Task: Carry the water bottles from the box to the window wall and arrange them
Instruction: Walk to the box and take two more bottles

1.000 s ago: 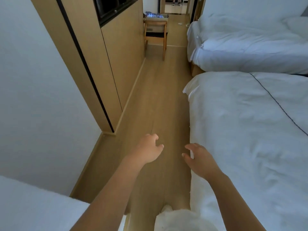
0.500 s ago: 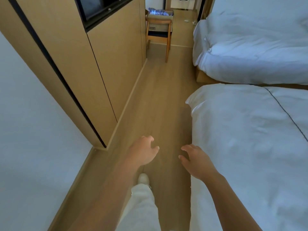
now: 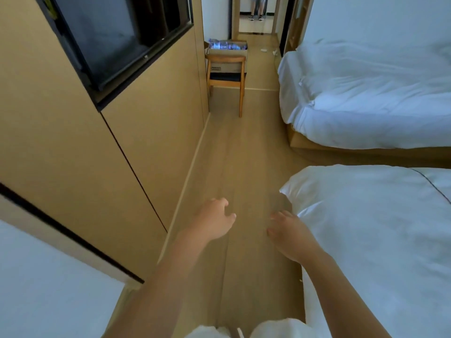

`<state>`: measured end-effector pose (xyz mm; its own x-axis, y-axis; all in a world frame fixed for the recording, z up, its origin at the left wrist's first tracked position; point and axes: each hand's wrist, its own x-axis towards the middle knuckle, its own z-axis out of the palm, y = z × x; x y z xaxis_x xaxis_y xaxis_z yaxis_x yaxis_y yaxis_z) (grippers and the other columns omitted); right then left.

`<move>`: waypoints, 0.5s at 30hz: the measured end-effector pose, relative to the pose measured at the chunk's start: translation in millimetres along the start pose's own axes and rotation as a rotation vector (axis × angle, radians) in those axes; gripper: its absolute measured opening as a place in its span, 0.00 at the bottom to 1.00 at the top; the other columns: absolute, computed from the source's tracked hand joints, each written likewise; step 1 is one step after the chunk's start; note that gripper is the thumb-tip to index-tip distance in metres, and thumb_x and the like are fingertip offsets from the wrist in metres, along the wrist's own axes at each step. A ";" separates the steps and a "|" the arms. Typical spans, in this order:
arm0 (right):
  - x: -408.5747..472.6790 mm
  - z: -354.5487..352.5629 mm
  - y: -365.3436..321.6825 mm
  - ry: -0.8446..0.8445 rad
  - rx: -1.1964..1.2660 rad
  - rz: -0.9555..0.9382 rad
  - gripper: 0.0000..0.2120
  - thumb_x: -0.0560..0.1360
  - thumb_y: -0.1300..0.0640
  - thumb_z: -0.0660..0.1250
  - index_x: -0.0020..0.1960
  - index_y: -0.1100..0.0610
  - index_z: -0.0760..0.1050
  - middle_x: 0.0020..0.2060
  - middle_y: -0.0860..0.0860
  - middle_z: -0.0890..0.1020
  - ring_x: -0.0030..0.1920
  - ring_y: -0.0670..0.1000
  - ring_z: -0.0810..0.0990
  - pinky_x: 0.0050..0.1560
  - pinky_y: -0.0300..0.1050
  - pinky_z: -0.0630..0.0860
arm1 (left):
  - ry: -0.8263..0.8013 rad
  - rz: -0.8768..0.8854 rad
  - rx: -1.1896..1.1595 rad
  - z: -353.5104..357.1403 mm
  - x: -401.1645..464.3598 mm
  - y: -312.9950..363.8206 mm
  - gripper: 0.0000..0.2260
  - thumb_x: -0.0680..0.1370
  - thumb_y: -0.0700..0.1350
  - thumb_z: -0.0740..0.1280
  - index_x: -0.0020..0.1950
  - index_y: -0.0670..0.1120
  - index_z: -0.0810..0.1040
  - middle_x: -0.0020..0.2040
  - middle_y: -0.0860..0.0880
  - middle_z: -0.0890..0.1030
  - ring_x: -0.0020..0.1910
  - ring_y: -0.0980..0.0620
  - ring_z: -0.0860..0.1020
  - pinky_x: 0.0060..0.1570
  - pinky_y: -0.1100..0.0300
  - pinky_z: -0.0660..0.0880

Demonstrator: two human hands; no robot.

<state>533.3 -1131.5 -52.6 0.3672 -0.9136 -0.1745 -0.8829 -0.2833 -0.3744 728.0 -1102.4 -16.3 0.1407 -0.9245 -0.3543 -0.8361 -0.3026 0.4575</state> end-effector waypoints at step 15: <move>276.5 -52.1 38.4 0.013 -0.002 -0.079 0.20 0.77 0.50 0.61 0.67 0.55 0.68 0.62 0.50 0.74 0.62 0.52 0.71 0.59 0.46 0.71 | 0.059 -0.011 0.035 -87.6 270.2 40.1 0.21 0.78 0.53 0.62 0.69 0.45 0.69 0.67 0.44 0.71 0.65 0.45 0.72 0.62 0.55 0.69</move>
<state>585.7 -1410.2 -67.8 0.4324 -0.8919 -0.1326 -0.8517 -0.3557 -0.3848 778.9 -1384.7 -22.2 0.1799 -0.9335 -0.3102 -0.8524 -0.3053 0.4245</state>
